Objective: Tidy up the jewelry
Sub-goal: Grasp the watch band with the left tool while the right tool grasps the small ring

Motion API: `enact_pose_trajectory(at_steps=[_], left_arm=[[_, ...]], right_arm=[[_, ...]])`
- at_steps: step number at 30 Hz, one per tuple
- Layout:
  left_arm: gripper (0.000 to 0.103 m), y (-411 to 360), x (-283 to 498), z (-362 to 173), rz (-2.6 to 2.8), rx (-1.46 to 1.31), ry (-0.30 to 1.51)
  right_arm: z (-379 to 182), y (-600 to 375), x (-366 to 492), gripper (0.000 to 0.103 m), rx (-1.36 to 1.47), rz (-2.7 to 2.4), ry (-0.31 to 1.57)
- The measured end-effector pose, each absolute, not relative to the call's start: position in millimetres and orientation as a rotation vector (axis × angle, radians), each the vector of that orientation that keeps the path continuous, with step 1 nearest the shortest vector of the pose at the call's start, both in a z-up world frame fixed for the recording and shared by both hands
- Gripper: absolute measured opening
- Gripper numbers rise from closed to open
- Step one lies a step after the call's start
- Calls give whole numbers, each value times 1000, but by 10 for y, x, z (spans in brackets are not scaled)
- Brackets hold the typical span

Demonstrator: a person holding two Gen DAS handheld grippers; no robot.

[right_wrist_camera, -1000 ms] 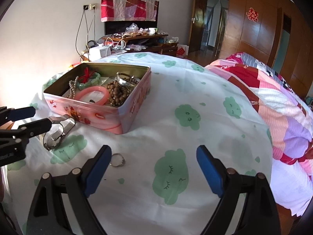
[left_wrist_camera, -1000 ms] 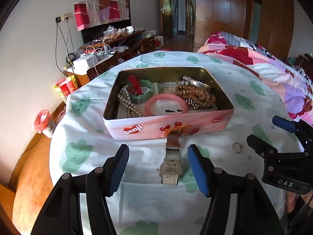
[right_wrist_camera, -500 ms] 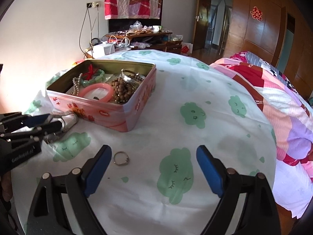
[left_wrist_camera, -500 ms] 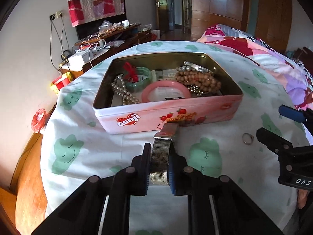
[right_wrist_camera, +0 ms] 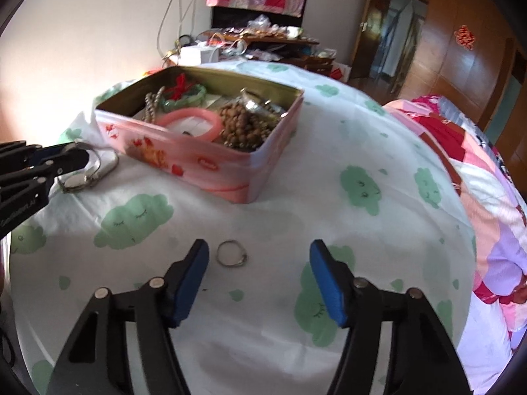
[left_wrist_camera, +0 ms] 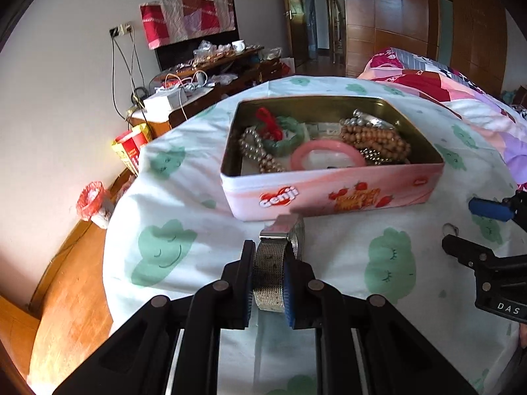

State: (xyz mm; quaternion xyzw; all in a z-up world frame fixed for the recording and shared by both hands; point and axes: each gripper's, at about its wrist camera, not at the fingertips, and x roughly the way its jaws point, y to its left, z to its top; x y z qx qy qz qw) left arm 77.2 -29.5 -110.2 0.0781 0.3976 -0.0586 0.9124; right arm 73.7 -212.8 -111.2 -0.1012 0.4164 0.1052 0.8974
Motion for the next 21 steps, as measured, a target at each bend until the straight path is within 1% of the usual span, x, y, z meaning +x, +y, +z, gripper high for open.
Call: enact_pose_trajectory(at_steps=[2, 4, 5, 6, 8, 10, 12, 21], left_arm=[[15, -284, 778, -1118, -125, 147, 821], [15, -269, 781, -1125, -129, 134, 821], [15, -253, 788, -1130, -134, 121, 823], [15, -241, 793, -1131, -137, 114, 824], [15, -231, 787, -1131, -138, 106, 825], [15, -229, 784, -1129, -139, 107, 824], [15, -229, 785, -1128, -139, 106, 824], [15, -248, 716, -1091, -158, 104, 817]], right_arm=[[-1121, -2095, 732, 60, -224, 238, 869], [-1124, -2081, 729, 58, -229, 242, 868], [-1124, -2079, 732, 55, -224, 248, 870], [-1127, -2090, 723, 46, -213, 264, 870], [-1127, -2088, 718, 35, -199, 295, 872], [-1128, -2063, 697, 31, -208, 306, 869], [-1129, -2023, 667, 21, -217, 318, 865], [-1092, -2019, 630, 21, -230, 285, 830]])
